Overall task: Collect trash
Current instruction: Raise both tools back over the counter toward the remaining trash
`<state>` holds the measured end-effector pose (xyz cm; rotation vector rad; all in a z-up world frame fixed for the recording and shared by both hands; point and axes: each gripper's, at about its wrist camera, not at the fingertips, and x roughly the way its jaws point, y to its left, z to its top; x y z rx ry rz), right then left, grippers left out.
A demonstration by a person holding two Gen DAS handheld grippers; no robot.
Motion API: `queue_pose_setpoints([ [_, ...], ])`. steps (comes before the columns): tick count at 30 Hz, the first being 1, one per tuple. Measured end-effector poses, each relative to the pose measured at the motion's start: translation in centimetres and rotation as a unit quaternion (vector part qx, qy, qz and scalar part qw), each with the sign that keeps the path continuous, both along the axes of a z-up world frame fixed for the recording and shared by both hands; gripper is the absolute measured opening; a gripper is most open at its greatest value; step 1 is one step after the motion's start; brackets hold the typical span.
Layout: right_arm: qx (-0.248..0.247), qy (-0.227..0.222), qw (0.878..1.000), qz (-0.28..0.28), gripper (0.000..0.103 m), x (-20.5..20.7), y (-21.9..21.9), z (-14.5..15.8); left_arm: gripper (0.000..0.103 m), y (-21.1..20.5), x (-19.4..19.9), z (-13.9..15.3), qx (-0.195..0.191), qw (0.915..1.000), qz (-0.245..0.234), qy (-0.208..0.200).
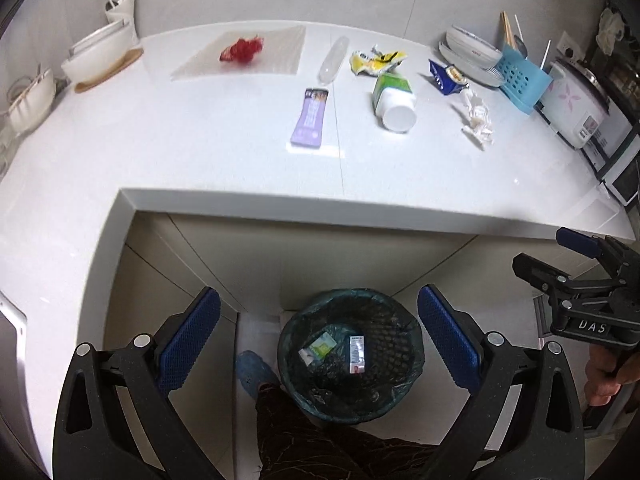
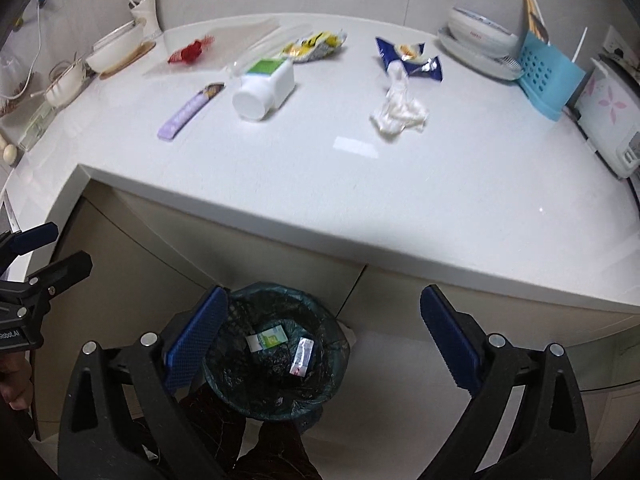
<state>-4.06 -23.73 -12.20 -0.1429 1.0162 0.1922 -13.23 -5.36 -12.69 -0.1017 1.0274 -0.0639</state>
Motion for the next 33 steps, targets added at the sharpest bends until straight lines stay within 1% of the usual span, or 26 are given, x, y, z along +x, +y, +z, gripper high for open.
queue_pose_setpoints([
  [7, 0.01, -0.024, 1.0, -0.016, 0.093, 0.9, -0.5, 4.3, 0.097, 0.5, 1.0, 3.7, -0.004, 0.9998, -0.001, -0.021],
  [9, 0.005, -0.033, 0.999, -0.022, 0.093, 1.3, -0.4, 5.3, 0.097, 0.7, 1.4, 4.8, -0.005, 0.9996, 0.0, -0.028],
  [12, 0.002, -0.047, 0.999, -0.026, 0.093, 2.0, -0.2, 6.8, 0.097, 0.9, 2.5, 5.9, -0.003, 0.9994, 0.004, -0.035],
  [15, 0.003, -0.055, 0.998, -0.032, 0.093, 2.9, -0.1, 7.9, 0.097, 1.4, 3.6, 6.5, -0.006, 0.9994, 0.012, -0.032],
  [23, 0.003, -0.073, 0.996, -0.052, 0.093, 6.0, -0.3, 9.5, 0.096, 2.4, 7.0, 7.9, -0.004, 0.9993, 0.025, -0.029],
  [29, 0.007, -0.065, 0.995, -0.07, 0.093, 9.3, -0.9, 9.8, 0.096, 2.7, 10.1, 8.5, -0.003, 0.9994, 0.029, -0.02],
  [33, 0.005, -0.063, 0.995, -0.078, 0.093, 11.7, -1.2, 10.0, 0.096, 2.8, 12.7, 8.4, 0.008, 0.9996, 0.026, -0.01],
])
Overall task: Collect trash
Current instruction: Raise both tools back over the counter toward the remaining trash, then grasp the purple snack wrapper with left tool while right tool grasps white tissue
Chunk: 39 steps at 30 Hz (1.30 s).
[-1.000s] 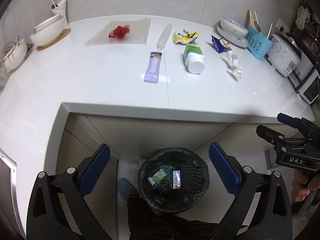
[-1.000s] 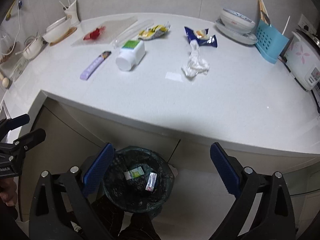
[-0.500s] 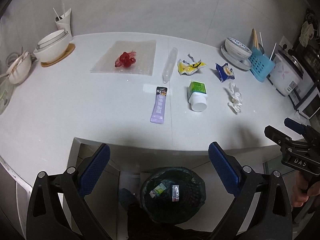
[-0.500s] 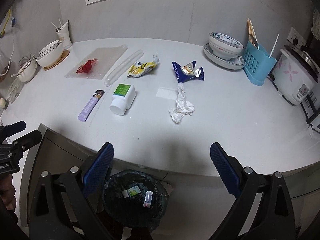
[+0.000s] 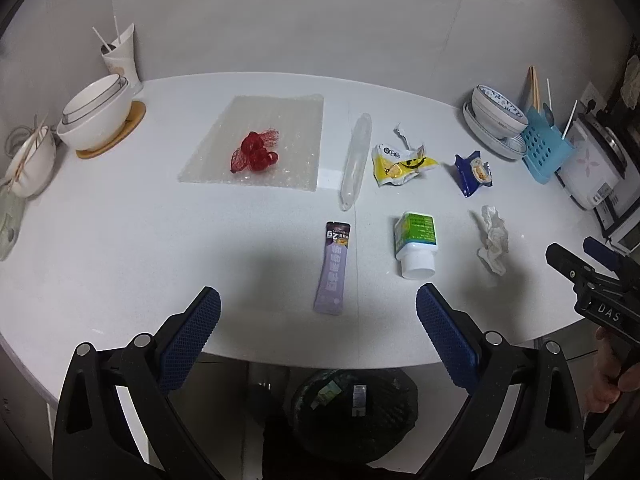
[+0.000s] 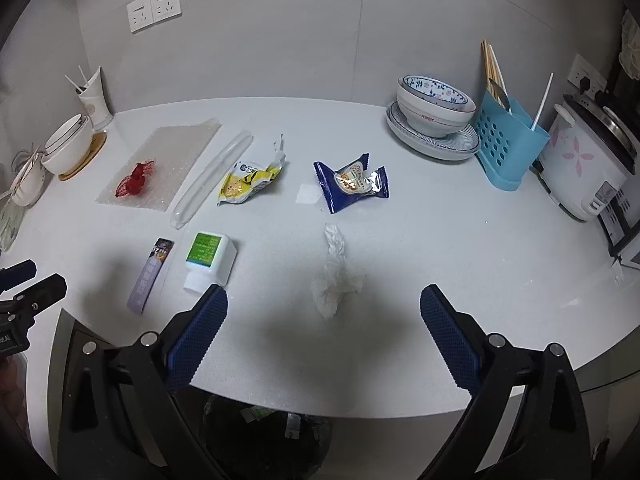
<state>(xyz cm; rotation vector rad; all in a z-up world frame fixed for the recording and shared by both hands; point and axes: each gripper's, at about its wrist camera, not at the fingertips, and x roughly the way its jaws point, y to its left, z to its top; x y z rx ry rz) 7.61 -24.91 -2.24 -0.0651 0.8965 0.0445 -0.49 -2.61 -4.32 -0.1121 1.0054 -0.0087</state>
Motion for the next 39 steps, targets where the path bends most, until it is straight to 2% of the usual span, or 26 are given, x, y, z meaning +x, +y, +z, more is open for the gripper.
queue_pose_setpoints([
  [10, -0.002, 0.037, 0.999, -0.028, 0.092, 4.7, -2.0, -2.6, 0.094, 1.5, 5.3, -3.1, 0.008, 0.9989, 0.002, 0.046],
  [23, 0.005, 0.122, 0.992, -0.036, 0.074, 9.9, -2.8, -7.8, 0.084, -0.3, 9.1, -8.5, 0.006, 0.9926, -0.026, 0.119],
  [31, 0.026, 0.155, 0.986, -0.047, 0.062, 10.7, -2.9, -9.3, 0.071, -1.3, 9.8, -10.4, 0.011, 0.9893, -0.032, 0.142],
  [33, 0.033, 0.161, 0.985, -0.05, 0.06, 10.8, -3.0, -9.5, 0.062, -1.4, 9.9, -10.7, 0.012, 0.9879, -0.03, 0.152],
  [37, 0.041, 0.172, 0.983, -0.051, 0.05, 10.9, -3.2, -10.2, 0.053, -1.6, 10.0, -10.8, 0.027, 0.9875, -0.024, 0.153],
  [39, 0.042, 0.174, 0.983, -0.05, 0.046, 11.0, -3.3, -10.3, 0.039, -1.7, 10.0, -10.8, 0.033, 0.9871, -0.025, 0.155],
])
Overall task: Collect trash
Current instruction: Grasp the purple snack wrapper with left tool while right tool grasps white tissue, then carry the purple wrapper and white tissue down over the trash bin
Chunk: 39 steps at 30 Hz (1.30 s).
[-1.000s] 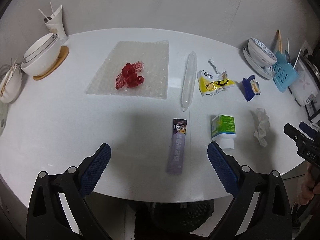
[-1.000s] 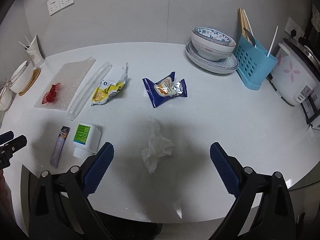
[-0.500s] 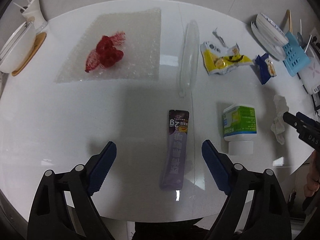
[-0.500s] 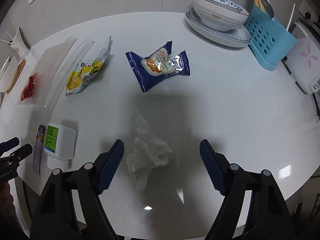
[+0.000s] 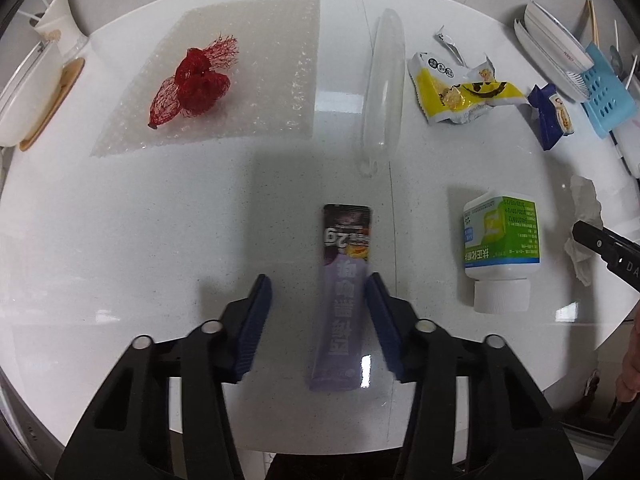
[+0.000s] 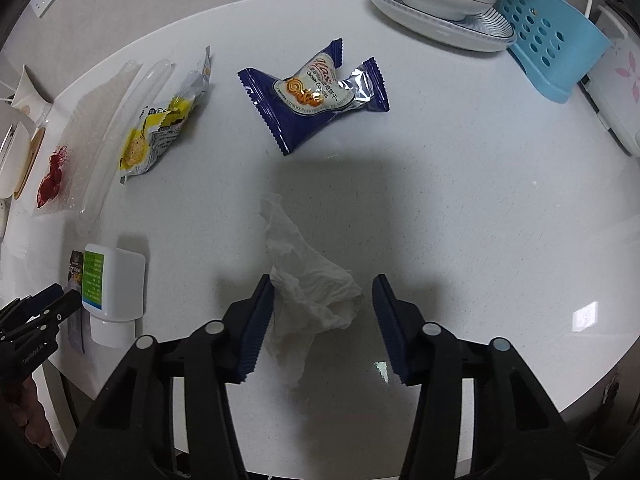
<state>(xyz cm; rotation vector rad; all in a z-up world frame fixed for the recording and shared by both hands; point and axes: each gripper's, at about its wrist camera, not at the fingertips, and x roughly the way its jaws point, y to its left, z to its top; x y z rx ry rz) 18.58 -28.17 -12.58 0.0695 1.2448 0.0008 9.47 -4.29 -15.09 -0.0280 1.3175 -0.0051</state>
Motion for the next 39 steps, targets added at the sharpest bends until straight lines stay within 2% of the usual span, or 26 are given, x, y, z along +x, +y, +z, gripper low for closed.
queue_pose_setpoints([
  [1, 0.0, 0.002, 1.0, 0.001, 0.043, 0.0, 0.0, -0.1, 0.034, -0.1, 0.0, 0.0, 0.004, 1.0, 0.0, 0.001],
  [2, 0.0, 0.003, 1.0, 0.001, 0.039, 0.1, 0.1, -0.2, 0.023, -0.1, 0.0, 0.1, 0.006, 1.0, -0.001, 0.0],
  [3, 0.0, 0.006, 1.0, 0.001, 0.037, 0.1, 0.2, -0.3, 0.02, 0.0, 0.0, 0.1, 0.003, 1.0, 0.0, 0.001],
  [11, 0.008, 0.01, 1.0, -0.008, 0.02, -0.3, 0.0, -0.4, 0.014, 0.3, -0.3, 0.6, -0.012, 0.9999, 0.008, -0.009],
  [24, 0.005, -0.026, 1.0, -0.013, 0.018, -2.3, 0.5, 2.3, 0.013, 1.0, -2.1, 3.5, -0.024, 0.999, 0.002, -0.039],
  [39, 0.01, -0.08, 0.997, 0.015, 0.019, -6.7, 2.3, 6.3, 0.013, 0.8, -5.1, 7.2, -0.035, 0.9964, 0.002, -0.077],
])
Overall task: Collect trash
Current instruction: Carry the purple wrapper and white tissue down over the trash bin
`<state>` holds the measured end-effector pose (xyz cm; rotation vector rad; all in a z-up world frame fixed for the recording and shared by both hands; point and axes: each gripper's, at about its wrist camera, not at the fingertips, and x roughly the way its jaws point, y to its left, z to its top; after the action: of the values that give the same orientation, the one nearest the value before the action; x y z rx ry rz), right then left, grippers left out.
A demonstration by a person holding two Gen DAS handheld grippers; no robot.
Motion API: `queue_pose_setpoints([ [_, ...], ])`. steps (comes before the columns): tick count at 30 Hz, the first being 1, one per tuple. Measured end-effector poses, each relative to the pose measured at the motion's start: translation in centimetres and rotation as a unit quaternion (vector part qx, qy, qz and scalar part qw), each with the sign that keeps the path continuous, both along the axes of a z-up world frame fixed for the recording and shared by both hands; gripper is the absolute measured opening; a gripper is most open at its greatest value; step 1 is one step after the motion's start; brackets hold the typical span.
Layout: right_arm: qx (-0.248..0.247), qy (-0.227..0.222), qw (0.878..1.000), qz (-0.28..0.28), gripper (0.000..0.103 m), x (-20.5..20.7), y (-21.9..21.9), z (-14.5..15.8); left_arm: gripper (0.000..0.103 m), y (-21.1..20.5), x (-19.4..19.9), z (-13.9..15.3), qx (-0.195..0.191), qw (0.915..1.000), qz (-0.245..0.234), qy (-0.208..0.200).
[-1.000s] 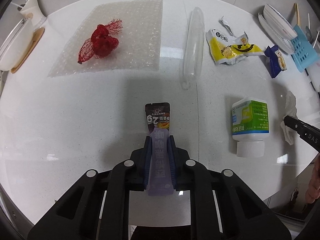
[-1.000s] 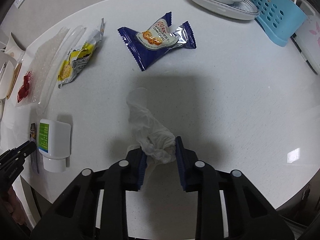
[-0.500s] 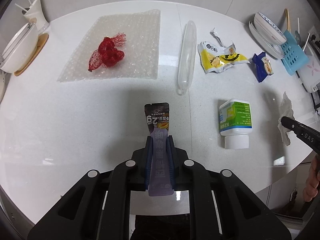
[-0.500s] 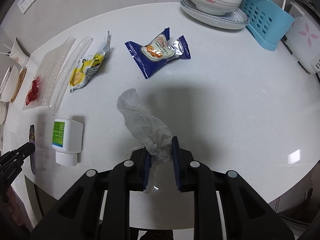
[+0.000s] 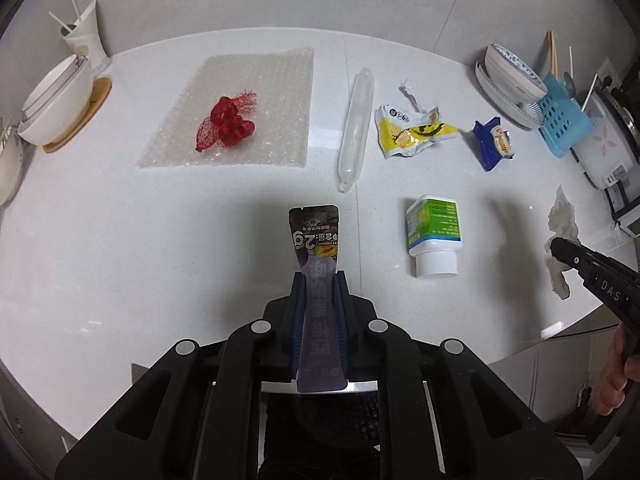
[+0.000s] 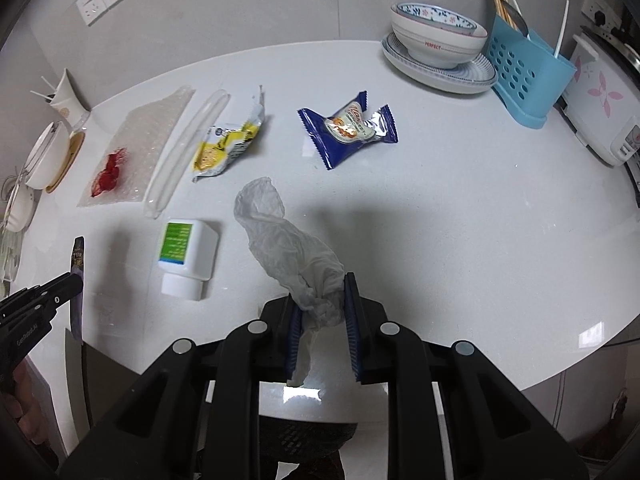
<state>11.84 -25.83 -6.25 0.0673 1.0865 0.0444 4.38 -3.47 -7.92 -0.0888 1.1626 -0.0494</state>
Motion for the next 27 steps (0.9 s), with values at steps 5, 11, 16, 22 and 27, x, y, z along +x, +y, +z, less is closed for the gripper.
queue_pose_setpoints([
  [5, -0.004, -0.02, 1.0, 0.017, 0.018, -2.1, 0.8, 1.4, 0.013, -0.2, -1.7, 1.3, -0.004, 0.9999, 0.005, -0.014],
  [11, 0.004, -0.037, 0.999, 0.025, 0.019, -4.6, 0.8, 2.7, 0.013, -0.6, -3.8, 2.5, -0.006, 0.9996, 0.007, -0.026],
  [16, 0.006, -0.047, 0.998, 0.038, 0.019, -6.7, 1.0, 3.3, 0.013, -1.0, -5.8, 3.0, -0.006, 0.9994, 0.008, -0.034],
  [22, 0.009, -0.054, 0.997, 0.06, 0.019, -9.2, 1.7, 3.3, 0.013, -1.6, -8.2, 3.0, -0.007, 0.9992, 0.009, -0.038],
  [27, 0.01, -0.056, 0.995, 0.079, 0.019, -11.1, 2.2, 2.8, 0.013, -2.3, -10.1, 2.7, -0.005, 0.9991, 0.007, -0.042],
])
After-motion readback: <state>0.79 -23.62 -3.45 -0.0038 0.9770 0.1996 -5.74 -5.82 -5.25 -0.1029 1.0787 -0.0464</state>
